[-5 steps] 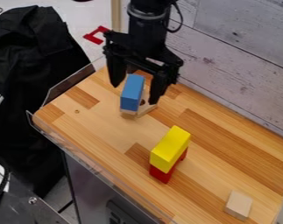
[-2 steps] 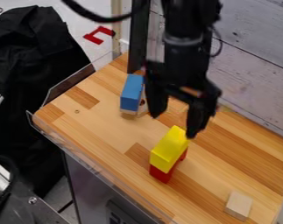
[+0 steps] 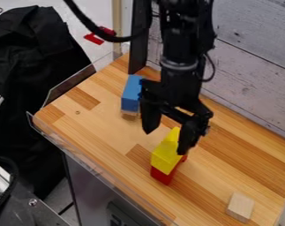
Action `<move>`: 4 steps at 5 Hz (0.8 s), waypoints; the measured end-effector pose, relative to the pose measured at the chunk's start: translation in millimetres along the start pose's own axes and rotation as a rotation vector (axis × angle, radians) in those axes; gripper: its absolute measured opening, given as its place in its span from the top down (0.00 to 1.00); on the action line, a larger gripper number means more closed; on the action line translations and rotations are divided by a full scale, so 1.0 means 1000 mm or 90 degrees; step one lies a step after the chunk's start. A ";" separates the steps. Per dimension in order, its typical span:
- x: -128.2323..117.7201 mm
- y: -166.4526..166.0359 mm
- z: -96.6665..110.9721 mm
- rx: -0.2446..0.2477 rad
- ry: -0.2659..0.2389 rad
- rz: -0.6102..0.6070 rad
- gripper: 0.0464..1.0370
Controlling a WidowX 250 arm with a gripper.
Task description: Remove the yellow block from the red arch and put it on top of the blue block
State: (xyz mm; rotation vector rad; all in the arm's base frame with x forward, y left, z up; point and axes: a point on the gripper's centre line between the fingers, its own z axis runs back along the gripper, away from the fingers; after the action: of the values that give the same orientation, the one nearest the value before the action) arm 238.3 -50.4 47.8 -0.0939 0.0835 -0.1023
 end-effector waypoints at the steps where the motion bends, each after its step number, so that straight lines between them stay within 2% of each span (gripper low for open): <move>1: 0.001 0.003 -0.001 0.000 -0.001 0.011 0.04; 2: 0.002 0.000 -0.007 0.001 0.007 0.011 0.04; 3: 0.003 -0.003 -0.007 -0.008 0.000 0.015 0.04; 4: 0.002 -0.006 -0.017 -0.002 0.020 0.017 0.04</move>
State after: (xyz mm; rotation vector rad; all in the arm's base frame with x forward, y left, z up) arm 238.1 -57.9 30.9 -0.0943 0.1160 -0.0772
